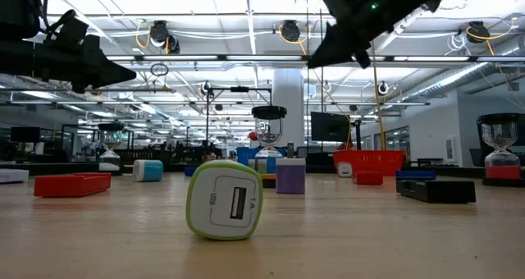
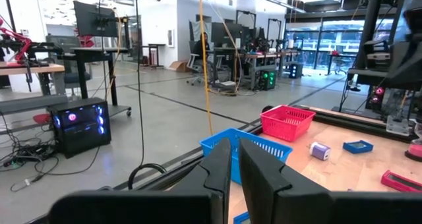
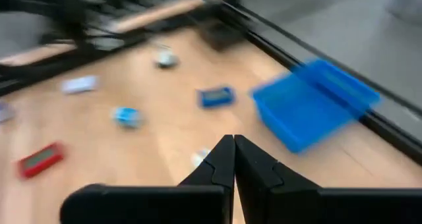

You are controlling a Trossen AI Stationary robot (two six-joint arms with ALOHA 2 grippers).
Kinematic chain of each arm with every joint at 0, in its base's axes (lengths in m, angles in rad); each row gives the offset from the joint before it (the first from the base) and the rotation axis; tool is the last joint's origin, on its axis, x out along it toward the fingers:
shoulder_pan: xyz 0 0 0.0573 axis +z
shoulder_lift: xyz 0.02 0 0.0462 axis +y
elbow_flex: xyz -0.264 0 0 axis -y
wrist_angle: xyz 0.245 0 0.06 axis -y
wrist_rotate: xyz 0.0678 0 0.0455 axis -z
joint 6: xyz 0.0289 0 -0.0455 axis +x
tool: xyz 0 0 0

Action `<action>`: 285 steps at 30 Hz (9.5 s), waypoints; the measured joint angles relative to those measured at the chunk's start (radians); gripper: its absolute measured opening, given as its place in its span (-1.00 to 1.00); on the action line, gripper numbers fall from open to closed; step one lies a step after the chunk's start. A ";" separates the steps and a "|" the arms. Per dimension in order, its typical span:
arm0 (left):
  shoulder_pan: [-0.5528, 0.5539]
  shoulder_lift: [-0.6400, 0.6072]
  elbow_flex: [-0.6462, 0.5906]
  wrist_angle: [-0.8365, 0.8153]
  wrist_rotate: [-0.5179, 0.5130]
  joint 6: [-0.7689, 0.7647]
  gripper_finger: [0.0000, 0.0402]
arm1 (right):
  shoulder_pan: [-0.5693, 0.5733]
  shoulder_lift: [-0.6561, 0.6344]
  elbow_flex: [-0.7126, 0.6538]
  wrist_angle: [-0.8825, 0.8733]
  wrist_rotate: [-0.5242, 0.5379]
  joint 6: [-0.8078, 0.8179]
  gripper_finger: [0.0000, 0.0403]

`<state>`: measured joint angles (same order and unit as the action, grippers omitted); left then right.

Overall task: Pick & Place Office items
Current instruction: Put the top purple charger adapter into the red basket, then put the left dark blue digital clock into the blue basket

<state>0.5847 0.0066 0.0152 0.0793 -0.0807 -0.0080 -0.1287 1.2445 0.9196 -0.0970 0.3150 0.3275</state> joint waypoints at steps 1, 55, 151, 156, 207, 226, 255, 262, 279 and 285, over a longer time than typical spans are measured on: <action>0.000 0.000 0.000 0.000 0.000 0.000 -0.81 | -0.001 0.008 0.031 -0.076 0.037 0.052 -1.00; 0.000 0.000 0.000 0.000 0.000 0.000 -0.81 | -0.231 0.440 0.222 -0.520 0.009 0.688 0.29; 0.000 0.000 0.000 -0.001 0.000 0.000 -0.81 | -0.718 0.552 0.276 -0.387 -0.165 0.226 -0.35; 0.000 0.000 0.000 0.000 0.000 0.000 -0.81 | -0.722 0.581 0.275 -0.356 -0.190 0.219 -0.32; 0.000 0.000 0.000 0.019 0.001 -0.002 -0.81 | -0.322 -0.171 -0.502 0.856 -0.503 -0.241 -0.98; -0.018 0.063 0.019 0.155 0.105 -0.355 -0.85 | -0.302 -0.178 -0.502 0.954 -0.494 -0.411 -0.99; -0.492 0.935 0.504 0.045 -0.370 -0.277 -0.98 | -0.304 -0.178 -0.501 1.014 -0.495 -0.690 -0.97; -0.511 1.017 0.533 0.053 -0.366 -0.380 -0.90 | -0.304 -0.177 -0.501 1.003 -0.495 -0.713 -0.97; -0.485 1.135 0.533 0.020 -0.363 -0.413 -0.90 | -0.302 -0.177 -0.501 0.930 -0.501 -0.302 -0.97; -0.494 1.135 0.533 0.021 -0.364 -0.413 -0.93 | -0.302 -0.177 -0.501 0.923 -0.501 -0.223 -0.97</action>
<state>0.0906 1.1412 0.5480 0.1001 -0.4442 -0.4213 -0.4305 1.0672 0.4191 0.8258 -0.1856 0.1043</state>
